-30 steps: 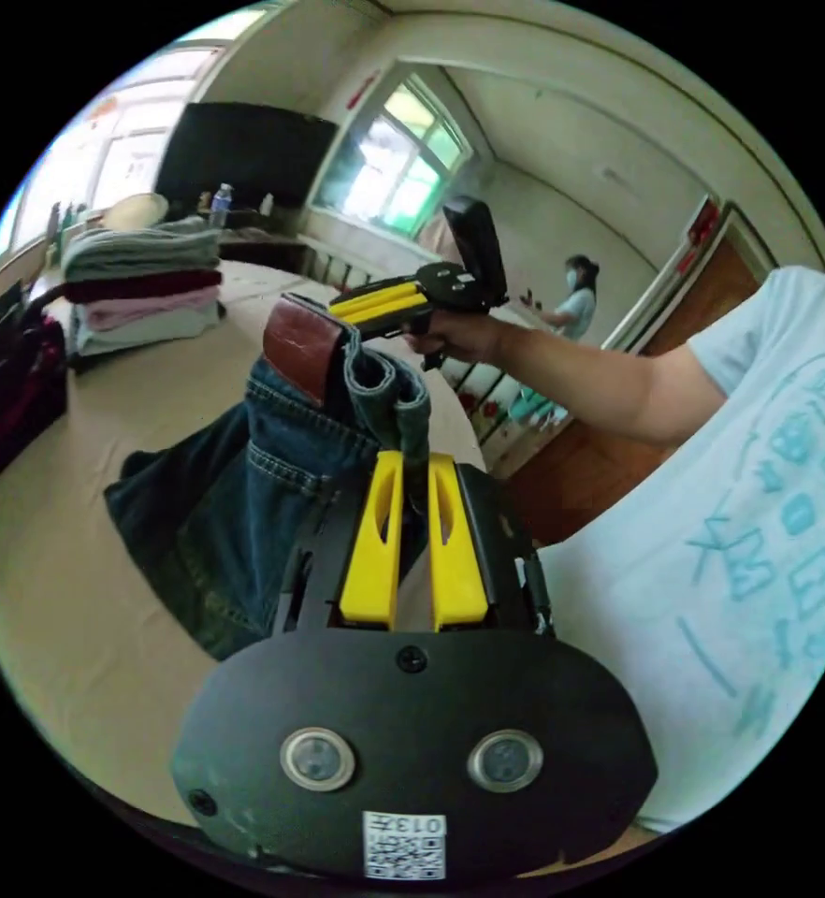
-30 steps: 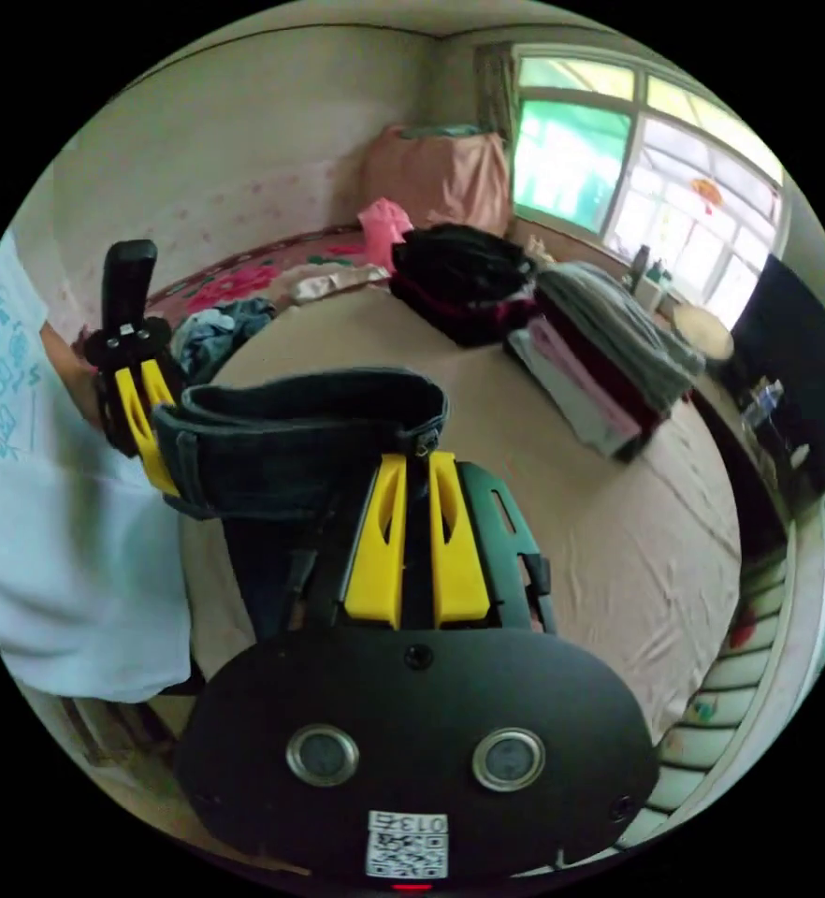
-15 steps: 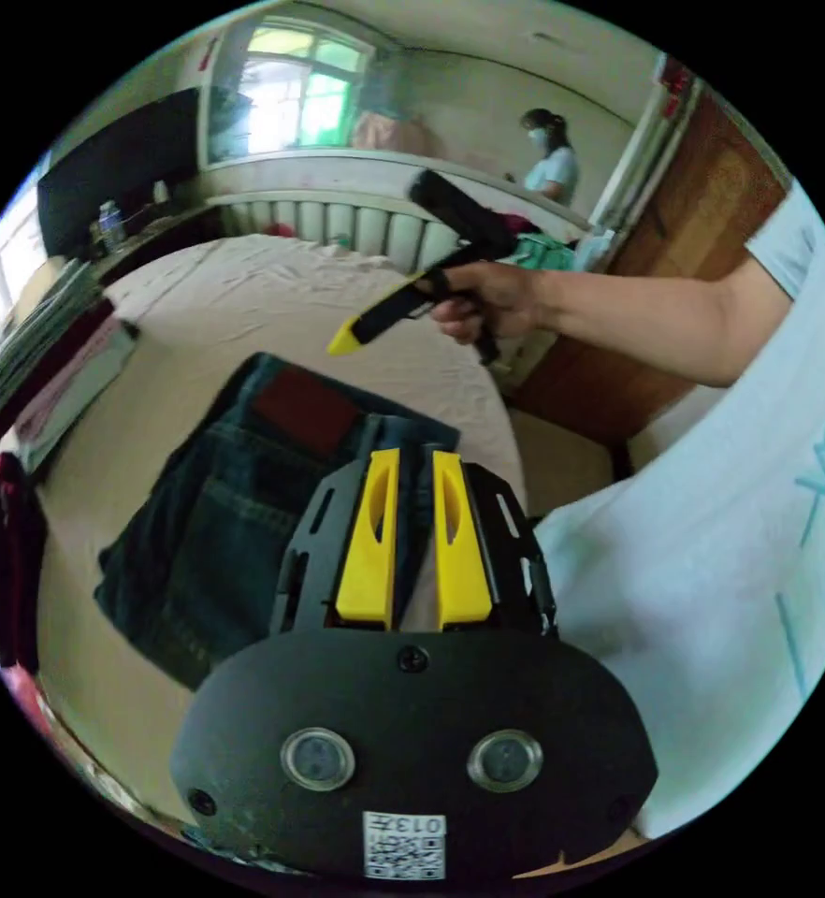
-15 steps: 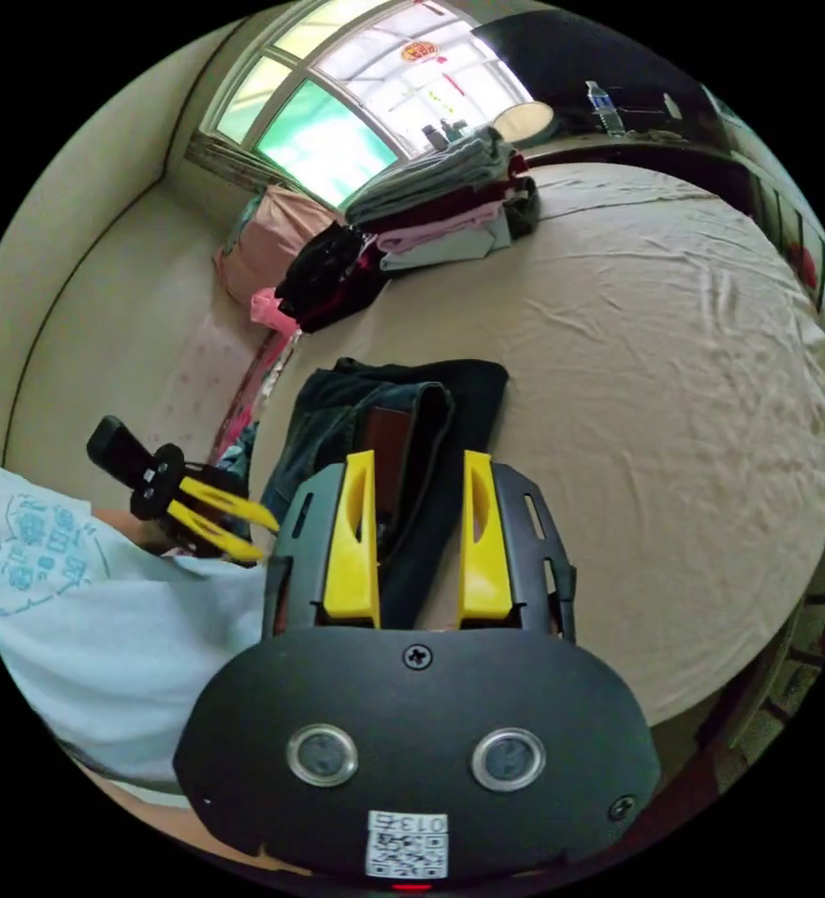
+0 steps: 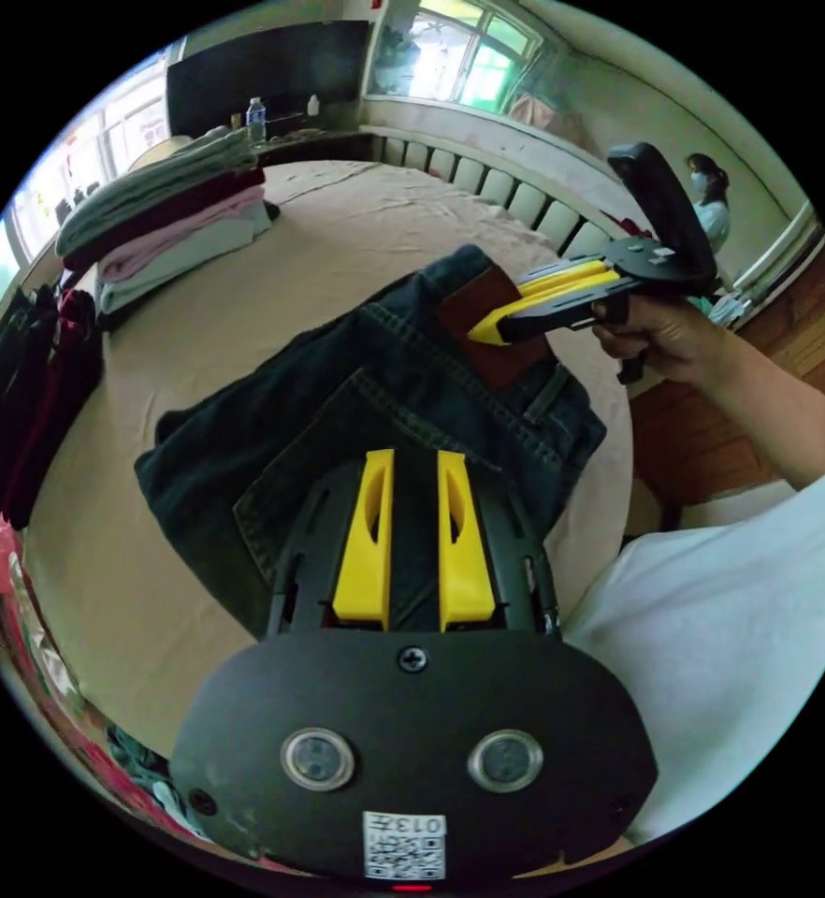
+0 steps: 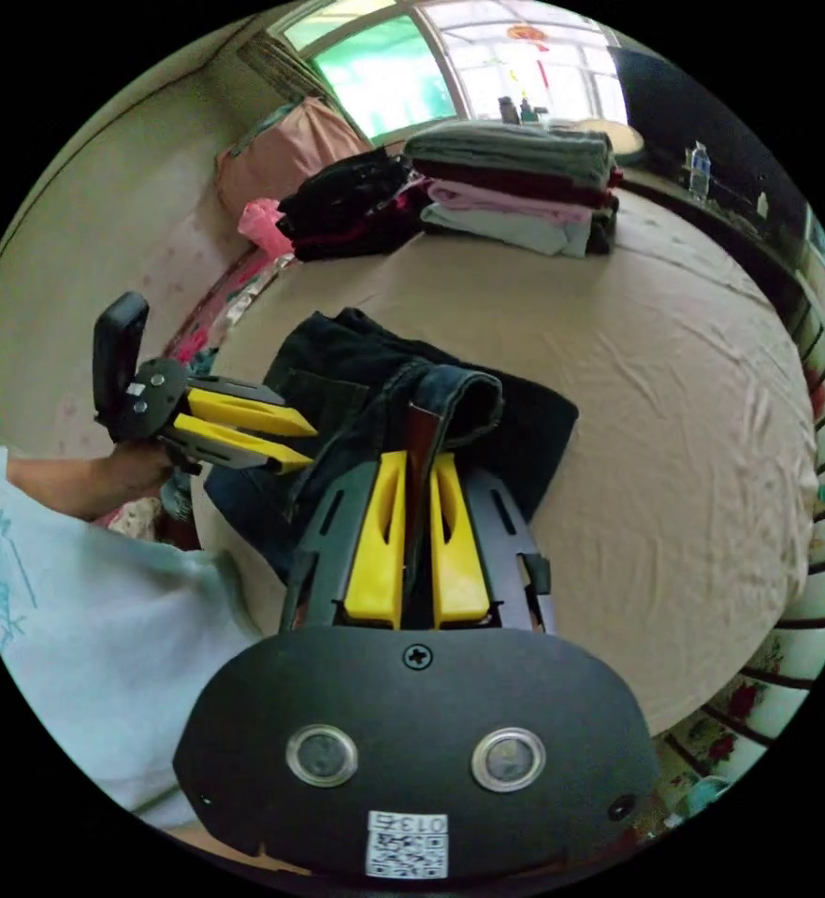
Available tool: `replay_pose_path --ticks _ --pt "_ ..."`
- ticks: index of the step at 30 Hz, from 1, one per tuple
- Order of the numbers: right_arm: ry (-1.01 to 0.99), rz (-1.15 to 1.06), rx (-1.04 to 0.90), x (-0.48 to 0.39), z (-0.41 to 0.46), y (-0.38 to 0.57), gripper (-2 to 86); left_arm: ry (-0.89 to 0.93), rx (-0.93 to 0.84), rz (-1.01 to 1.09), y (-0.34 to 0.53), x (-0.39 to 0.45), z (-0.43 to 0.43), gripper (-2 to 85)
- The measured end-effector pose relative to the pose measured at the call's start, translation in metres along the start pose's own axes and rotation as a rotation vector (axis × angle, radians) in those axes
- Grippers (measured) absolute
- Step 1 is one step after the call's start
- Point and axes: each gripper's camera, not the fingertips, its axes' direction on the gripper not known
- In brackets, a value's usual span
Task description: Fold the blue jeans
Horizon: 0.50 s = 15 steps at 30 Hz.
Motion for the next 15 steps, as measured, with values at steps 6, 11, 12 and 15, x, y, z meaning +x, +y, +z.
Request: replay_pose_path --ticks 6,11,12,15 --pt "0.093 0.057 -0.023 0.037 -0.008 0.016 4.4 -0.037 -0.032 0.071 -0.04 -0.003 0.009 8.0" --pt "-0.126 0.189 -0.027 0.083 -0.003 0.021 7.2 0.006 -0.086 0.036 -0.049 -0.041 0.017 5.8" --pt "-0.098 0.192 -0.004 0.084 -0.014 0.023 7.6 -0.006 -0.083 0.024 -0.047 -0.045 0.012 5.6" --pt "-0.019 0.216 0.105 0.085 -0.037 0.037 11.6 -0.135 0.04 0.009 -0.032 -0.062 -0.022 7.6"
